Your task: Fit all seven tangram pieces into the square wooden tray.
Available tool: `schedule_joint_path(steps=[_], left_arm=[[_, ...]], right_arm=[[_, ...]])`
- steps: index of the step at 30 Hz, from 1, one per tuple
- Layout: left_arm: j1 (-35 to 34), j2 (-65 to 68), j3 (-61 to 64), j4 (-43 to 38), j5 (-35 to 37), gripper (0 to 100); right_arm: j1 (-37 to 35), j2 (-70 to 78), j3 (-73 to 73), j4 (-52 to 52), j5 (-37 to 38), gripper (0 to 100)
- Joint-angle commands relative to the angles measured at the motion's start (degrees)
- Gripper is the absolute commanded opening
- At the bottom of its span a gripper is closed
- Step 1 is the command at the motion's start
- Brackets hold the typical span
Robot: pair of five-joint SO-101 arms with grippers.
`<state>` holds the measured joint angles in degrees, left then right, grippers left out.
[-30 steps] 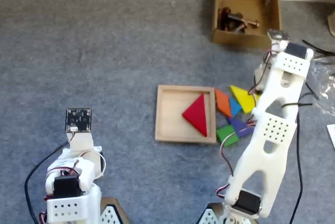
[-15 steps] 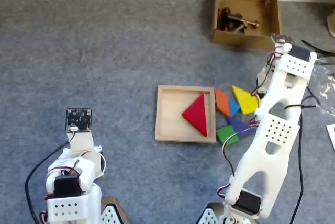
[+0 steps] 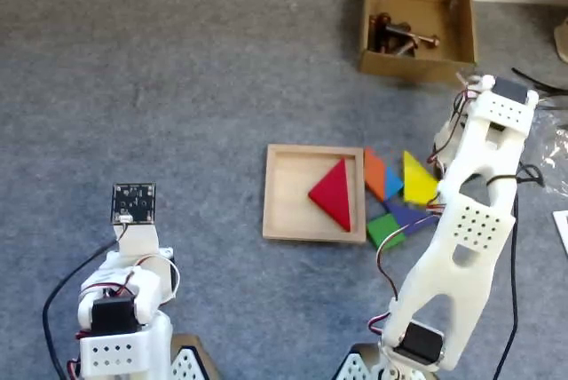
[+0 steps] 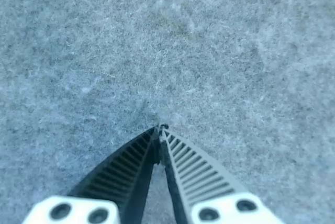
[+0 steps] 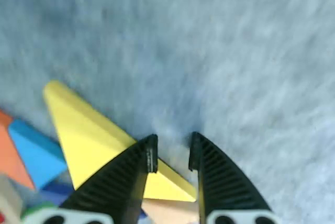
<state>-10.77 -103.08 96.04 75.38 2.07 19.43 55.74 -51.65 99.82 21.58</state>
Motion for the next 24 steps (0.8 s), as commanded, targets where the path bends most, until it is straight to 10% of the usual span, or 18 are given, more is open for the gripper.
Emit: schedule_joint_path(steps=[1,24], left_arm=[[-0.5,0.4,1.2,0.4,0.1,0],[-0.5,0.4,1.2,0.4,0.1,0]], right_arm=[[0.1,-6.9,5.9,1.1,0.4,10.1],[0.0,-8.2,17.7,1.3,2.5,10.1]])
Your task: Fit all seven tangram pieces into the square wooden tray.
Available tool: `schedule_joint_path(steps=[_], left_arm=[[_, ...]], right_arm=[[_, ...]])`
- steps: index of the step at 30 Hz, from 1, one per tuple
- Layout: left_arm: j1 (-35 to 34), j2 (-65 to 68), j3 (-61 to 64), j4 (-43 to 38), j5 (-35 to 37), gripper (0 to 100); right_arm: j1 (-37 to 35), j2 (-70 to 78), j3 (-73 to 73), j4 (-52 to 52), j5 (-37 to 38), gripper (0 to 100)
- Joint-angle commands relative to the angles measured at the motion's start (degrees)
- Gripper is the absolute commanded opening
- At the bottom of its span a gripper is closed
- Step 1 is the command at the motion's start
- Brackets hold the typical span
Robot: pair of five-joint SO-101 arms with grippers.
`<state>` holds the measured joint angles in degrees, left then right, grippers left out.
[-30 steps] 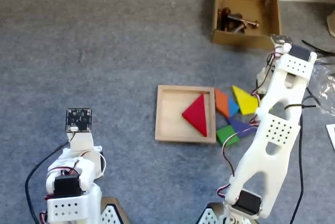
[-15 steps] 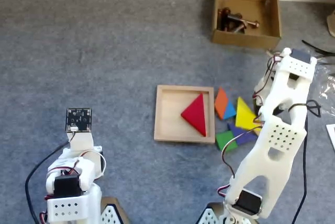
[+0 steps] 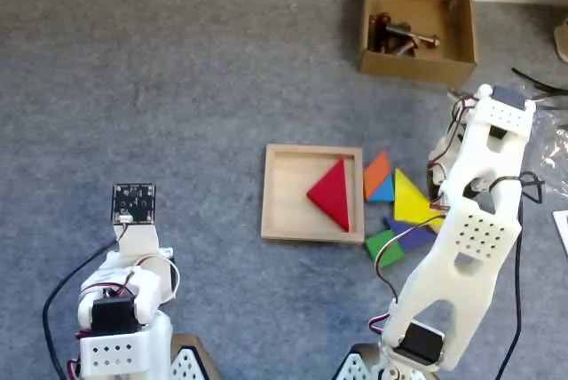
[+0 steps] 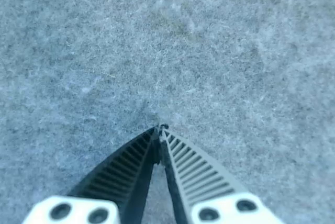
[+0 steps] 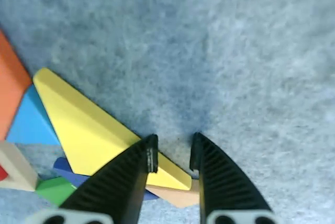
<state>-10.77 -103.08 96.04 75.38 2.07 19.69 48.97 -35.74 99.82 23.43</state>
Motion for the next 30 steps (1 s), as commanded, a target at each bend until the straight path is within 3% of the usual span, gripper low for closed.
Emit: schedule_joint_path(steps=[1,13,19,25,30], left_arm=[[-0.5,0.4,1.2,0.4,0.1,0],[-0.5,0.4,1.2,0.4,0.1,0],[-0.5,0.4,1.2,0.4,0.1,0],[-0.5,0.4,1.2,0.4,0.1,0],[-0.5,0.4,1.2,0.4,0.1,0]], right_arm=[[-0.3,-2.0,2.0,1.3,0.7,10.1],[-3.4,-21.5,19.9,0.9,4.0,10.1],[-3.6,-26.2,22.1,0.9,4.6,10.1],[-7.1,-29.1,27.0,0.3,12.0,10.5],[-9.3,-33.8,34.2,-7.1,15.6,10.6]])
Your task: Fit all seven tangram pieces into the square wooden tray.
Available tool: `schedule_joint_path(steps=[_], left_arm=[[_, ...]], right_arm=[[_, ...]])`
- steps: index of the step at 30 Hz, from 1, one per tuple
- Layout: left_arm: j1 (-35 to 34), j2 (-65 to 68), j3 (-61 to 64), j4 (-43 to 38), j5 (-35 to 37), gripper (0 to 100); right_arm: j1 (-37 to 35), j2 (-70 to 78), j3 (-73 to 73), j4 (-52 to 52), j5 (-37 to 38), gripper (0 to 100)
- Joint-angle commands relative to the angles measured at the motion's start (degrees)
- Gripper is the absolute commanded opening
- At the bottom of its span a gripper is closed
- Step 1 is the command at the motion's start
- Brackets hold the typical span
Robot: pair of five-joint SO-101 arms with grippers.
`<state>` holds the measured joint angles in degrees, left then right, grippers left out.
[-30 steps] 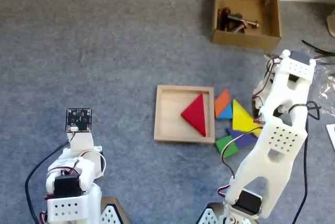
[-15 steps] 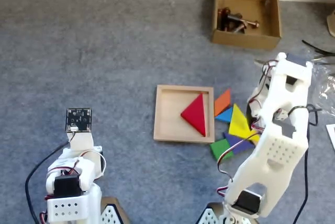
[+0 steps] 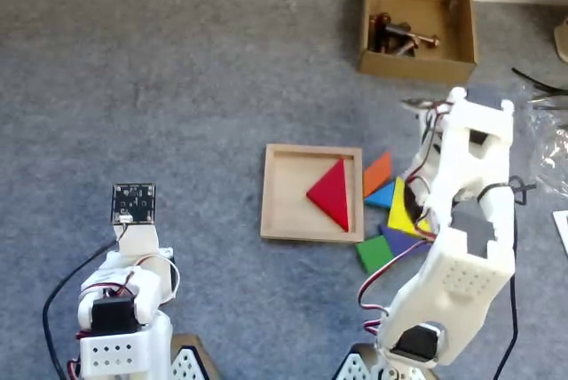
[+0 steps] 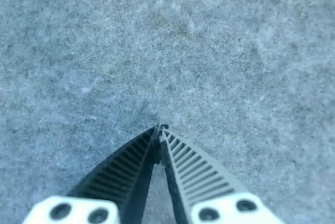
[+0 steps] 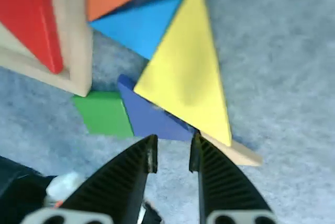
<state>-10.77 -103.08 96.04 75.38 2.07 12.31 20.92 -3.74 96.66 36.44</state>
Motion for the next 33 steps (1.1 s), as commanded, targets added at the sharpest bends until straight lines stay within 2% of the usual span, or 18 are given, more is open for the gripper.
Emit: schedule_joint_path(steps=[1,7,13,26,33], left_arm=[[-0.5,0.4,1.2,0.4,0.1,0],[-0.5,0.4,1.2,0.4,0.1,0],[-0.5,0.4,1.2,0.4,0.1,0],[-0.5,0.4,1.2,0.4,0.1,0],[-0.5,0.4,1.2,0.4,0.1,0]], right_arm=[[-2.6,-6.6,3.9,-4.8,3.3,10.6],[-8.7,-12.0,13.9,-7.7,5.7,10.6],[-15.3,-15.1,16.9,-7.8,5.6,10.6],[-18.1,-15.1,24.3,-20.4,5.5,10.1],[-18.0,-15.3,24.6,-21.5,5.5,10.1]])
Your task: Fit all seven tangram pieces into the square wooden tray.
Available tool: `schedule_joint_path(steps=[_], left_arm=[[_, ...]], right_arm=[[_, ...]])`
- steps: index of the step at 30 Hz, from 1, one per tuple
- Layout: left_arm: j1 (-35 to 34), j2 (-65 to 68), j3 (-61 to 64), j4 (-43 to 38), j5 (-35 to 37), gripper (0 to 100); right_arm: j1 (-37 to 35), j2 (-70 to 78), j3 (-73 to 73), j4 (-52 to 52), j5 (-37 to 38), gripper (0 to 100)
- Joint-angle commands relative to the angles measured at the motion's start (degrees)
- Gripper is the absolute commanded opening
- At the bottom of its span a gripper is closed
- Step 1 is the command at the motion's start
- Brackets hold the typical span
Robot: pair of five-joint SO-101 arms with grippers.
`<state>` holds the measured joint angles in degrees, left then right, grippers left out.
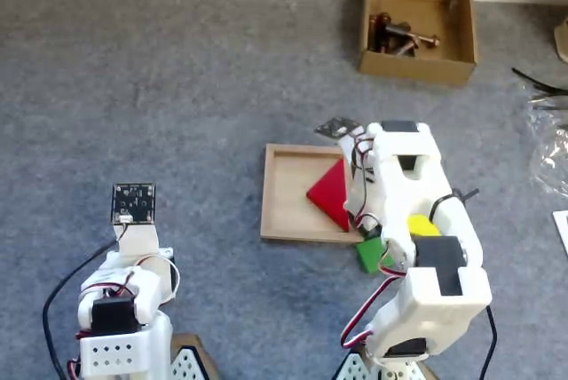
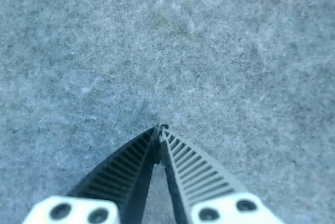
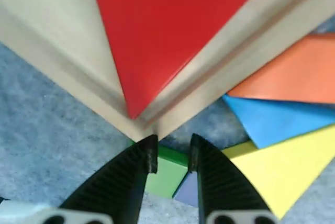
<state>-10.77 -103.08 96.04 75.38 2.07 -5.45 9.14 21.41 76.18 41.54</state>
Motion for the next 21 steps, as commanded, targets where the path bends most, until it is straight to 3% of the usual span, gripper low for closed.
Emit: schedule_joint_path(steps=[1,11,21], left_arm=[[-0.5,0.4,1.2,0.4,0.1,0],[-0.5,0.4,1.2,0.4,0.1,0],[-0.5,0.4,1.2,0.4,0.1,0]], right_arm=[[-0.2,-3.5,-0.6,-1.0,0.4,10.1],[6.1,-3.3,-0.7,-1.1,0.4,10.1],[10.2,-3.2,-0.5,-10.0,0.5,10.1]])
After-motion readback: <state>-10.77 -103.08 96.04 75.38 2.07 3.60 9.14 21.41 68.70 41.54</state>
